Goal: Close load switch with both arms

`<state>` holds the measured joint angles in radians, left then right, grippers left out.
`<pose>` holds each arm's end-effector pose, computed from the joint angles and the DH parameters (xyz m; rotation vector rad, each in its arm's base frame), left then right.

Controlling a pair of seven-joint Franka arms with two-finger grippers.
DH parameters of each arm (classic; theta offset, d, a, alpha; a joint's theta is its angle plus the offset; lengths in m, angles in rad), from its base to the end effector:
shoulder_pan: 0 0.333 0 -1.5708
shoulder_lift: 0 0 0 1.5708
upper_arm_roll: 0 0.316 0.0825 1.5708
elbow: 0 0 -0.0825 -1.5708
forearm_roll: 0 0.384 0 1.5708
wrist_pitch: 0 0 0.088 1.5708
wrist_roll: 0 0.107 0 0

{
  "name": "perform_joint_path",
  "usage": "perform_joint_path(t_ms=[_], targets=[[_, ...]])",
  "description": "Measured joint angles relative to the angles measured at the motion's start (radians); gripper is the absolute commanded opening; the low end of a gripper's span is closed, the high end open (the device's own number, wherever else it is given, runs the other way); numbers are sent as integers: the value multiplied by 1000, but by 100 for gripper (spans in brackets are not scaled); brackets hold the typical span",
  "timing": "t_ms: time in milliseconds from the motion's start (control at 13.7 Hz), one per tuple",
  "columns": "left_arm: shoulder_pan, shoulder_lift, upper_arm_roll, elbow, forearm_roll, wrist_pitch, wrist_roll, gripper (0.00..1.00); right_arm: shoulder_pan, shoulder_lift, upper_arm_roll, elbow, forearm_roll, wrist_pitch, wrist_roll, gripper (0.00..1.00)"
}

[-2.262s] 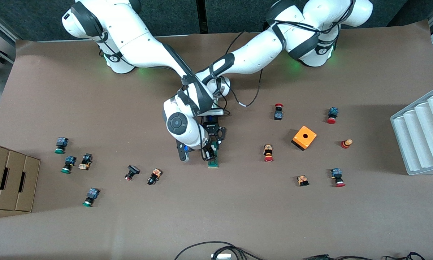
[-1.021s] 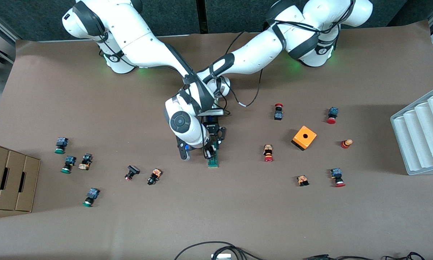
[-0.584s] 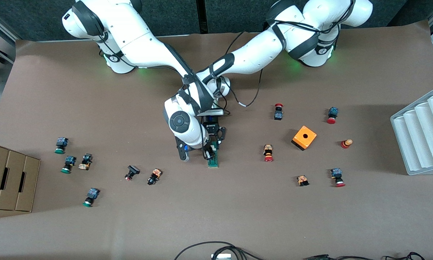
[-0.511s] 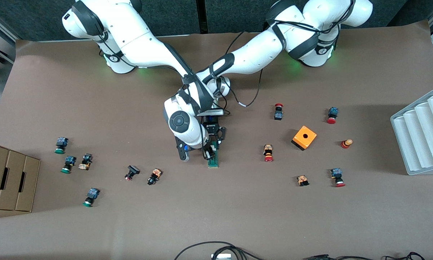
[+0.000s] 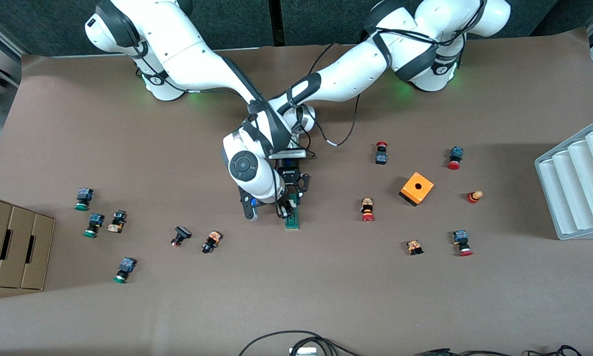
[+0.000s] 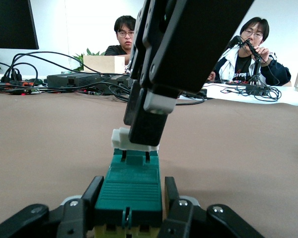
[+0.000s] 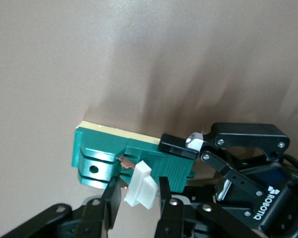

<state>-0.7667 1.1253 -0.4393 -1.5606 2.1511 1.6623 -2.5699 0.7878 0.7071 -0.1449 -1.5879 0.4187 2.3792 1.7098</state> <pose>0.3519 -0.5676 0.0391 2.3800 0.1173 2.0401 0.5551 0.4396 0.2322 -2.3413 1.8141 0.2331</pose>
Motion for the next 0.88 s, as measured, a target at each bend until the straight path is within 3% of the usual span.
perform_joint_path(t_ms=[511, 876], targets=[[0, 0, 0, 0, 0, 0, 0, 55, -8, -6, 0, 0, 0, 4, -1, 19], [0, 0, 0, 0, 0, 0, 0, 55, -11, -8, -3, 4, 0, 11, -1, 17]])
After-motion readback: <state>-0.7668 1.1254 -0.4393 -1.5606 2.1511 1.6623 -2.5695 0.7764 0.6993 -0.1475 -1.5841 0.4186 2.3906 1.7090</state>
